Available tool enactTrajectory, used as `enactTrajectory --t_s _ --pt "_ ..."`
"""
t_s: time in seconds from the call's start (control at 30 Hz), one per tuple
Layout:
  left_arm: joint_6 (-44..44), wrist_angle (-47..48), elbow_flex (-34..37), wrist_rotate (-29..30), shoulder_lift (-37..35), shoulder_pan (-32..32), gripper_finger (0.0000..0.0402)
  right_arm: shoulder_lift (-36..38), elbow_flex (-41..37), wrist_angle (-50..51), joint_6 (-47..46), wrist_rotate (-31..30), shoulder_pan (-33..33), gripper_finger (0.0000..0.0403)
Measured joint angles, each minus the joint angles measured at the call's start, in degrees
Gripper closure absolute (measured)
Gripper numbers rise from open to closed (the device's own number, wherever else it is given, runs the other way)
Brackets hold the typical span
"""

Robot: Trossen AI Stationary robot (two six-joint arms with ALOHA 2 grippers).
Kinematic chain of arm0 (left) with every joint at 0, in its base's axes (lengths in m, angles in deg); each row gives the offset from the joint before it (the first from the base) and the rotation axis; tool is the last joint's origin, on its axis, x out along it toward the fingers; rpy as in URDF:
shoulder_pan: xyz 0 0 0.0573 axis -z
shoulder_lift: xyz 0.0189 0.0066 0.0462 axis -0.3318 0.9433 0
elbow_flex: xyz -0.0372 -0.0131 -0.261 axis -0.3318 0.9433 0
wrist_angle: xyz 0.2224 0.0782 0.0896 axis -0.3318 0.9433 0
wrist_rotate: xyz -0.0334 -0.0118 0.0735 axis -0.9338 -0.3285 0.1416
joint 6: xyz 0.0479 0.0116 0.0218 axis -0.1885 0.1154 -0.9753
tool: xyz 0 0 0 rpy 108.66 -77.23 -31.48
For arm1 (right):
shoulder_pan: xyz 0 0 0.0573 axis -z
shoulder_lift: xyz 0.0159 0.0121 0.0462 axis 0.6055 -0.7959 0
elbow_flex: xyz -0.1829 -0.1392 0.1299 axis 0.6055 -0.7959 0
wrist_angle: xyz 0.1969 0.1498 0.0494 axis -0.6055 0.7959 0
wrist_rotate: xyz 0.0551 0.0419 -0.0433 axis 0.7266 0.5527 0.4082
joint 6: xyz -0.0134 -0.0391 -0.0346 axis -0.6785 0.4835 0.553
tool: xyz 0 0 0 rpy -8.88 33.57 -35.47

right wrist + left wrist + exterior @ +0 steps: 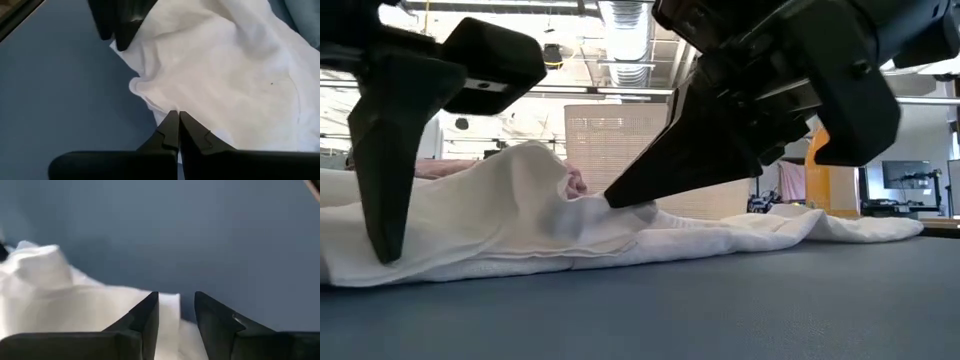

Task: Fold Laundry from Bin
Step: Fold the white shirt

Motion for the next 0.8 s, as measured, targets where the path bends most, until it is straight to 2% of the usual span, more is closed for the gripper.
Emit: enactTrajectory --t_s 0.3,0.53,0.8 --pt "0.81 3.22 -1.98 0.18 0.78 -0.15 0.0331 -0.01 0.0 0.12 0.02 0.02 -0.09 0.0381" --pt "1.52 3.2 -1.7 -2.01 0.78 -0.76 0.0392 0.0 0.0 -0.12 0.04 0.02 -0.1 0.0381" --pt "-0.85 0.66 -2.31 1.1 0.78 -0.03 0.0401 0.01 0.0 -0.18 0.06 0.02 -0.14 0.0381"
